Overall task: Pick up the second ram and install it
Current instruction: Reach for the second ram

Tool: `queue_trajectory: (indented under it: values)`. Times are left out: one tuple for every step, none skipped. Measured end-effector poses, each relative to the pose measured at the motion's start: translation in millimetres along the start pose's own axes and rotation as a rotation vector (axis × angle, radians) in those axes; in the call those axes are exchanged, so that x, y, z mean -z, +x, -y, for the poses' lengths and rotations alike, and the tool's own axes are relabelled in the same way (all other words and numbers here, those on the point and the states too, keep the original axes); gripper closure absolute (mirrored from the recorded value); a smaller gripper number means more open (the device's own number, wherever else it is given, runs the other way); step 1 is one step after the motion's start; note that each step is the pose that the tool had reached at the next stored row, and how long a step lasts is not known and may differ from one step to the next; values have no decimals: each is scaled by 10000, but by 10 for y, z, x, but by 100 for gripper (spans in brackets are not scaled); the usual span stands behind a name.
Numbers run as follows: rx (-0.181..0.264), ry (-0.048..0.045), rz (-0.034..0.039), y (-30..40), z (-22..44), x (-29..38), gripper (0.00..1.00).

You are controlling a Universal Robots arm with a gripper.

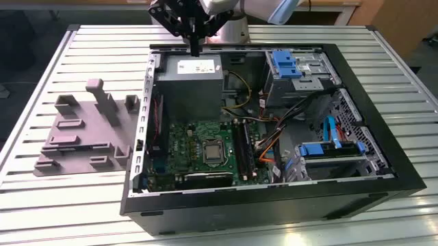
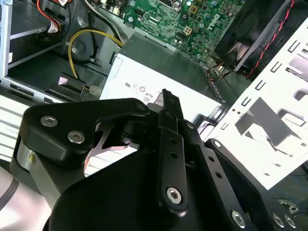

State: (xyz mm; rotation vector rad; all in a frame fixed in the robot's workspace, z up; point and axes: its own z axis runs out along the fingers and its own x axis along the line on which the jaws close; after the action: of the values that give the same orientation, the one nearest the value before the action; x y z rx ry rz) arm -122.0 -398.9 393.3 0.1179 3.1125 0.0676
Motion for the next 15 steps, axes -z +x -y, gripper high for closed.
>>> queue_trajectory:
  values:
    - [0, -1, 0, 0, 0, 0, 89]
    - [0, 0, 0, 0, 0, 0, 89]
    - [0, 0, 0, 0, 0, 0, 89]
    - [0, -1, 0, 0, 0, 0, 89]
    - [0, -1, 0, 1, 0, 0, 89]
    - [-1, 0, 0, 4, 0, 0, 89]
    - [-2, 1, 0, 8, 0, 1, 89]
    - [-1, 0, 0, 14, 1, 0, 89]
    - [0, -1, 1, 20, 1, 0, 89]
    - [-1, -1, 0, 26, 2, 0, 89]
    - [-1, -1, 0, 32, 2, 1, 89]
    - [-1, 0, 1, 38, 3, 1, 89]
    - [0, 0, 0, 44, 3, 1, 89]
    - [0, 0, 1, 49, 4, 1, 89]
    - [0, 0, 0, 55, 4, 2, 89]
